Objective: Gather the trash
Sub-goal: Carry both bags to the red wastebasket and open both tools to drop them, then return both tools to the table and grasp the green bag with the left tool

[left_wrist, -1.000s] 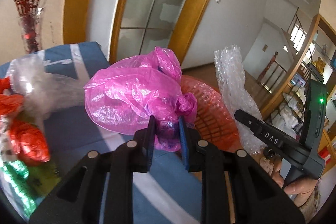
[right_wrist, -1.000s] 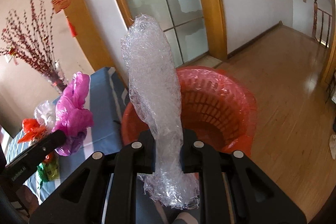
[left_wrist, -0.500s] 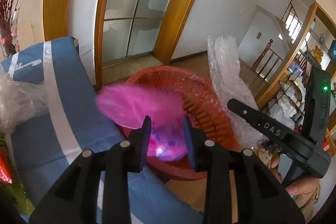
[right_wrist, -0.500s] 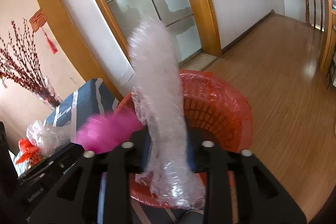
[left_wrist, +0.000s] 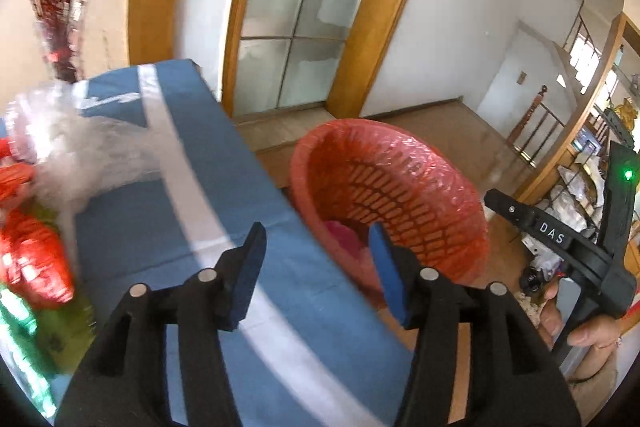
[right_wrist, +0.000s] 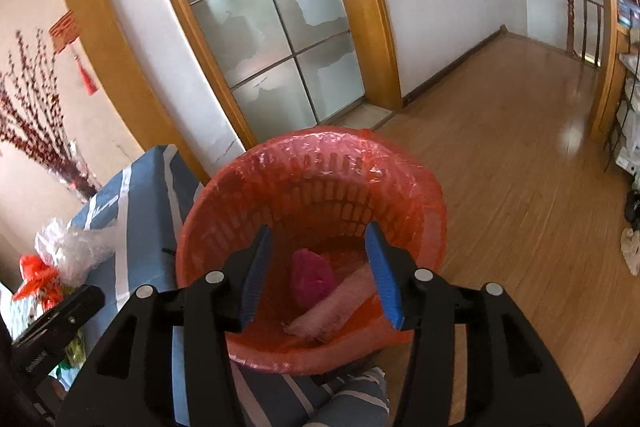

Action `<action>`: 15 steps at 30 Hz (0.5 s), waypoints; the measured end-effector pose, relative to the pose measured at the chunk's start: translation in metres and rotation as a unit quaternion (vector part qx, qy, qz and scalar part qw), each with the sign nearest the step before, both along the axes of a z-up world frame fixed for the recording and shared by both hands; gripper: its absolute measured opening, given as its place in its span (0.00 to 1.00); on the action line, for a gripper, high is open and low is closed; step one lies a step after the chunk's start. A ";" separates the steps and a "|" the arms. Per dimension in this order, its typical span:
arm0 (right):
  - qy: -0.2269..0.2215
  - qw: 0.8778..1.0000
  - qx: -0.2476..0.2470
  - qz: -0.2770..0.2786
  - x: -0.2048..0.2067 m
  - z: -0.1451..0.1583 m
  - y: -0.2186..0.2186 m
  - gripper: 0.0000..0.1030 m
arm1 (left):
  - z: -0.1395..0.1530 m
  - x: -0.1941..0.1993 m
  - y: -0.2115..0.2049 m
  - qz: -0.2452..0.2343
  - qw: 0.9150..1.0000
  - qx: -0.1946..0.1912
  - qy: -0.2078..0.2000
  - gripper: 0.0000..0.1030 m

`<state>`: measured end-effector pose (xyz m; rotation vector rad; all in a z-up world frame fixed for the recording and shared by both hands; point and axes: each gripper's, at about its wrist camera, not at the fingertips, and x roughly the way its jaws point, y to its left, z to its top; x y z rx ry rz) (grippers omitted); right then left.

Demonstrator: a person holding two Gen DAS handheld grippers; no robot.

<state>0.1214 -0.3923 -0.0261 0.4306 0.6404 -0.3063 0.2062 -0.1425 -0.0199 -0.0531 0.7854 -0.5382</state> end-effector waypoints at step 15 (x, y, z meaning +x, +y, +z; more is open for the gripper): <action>-0.012 0.996 -0.026 0.083 -0.008 0.016 0.073 0.48 | 0.026 -0.059 0.099 0.093 0.994 0.023 -0.062 0.59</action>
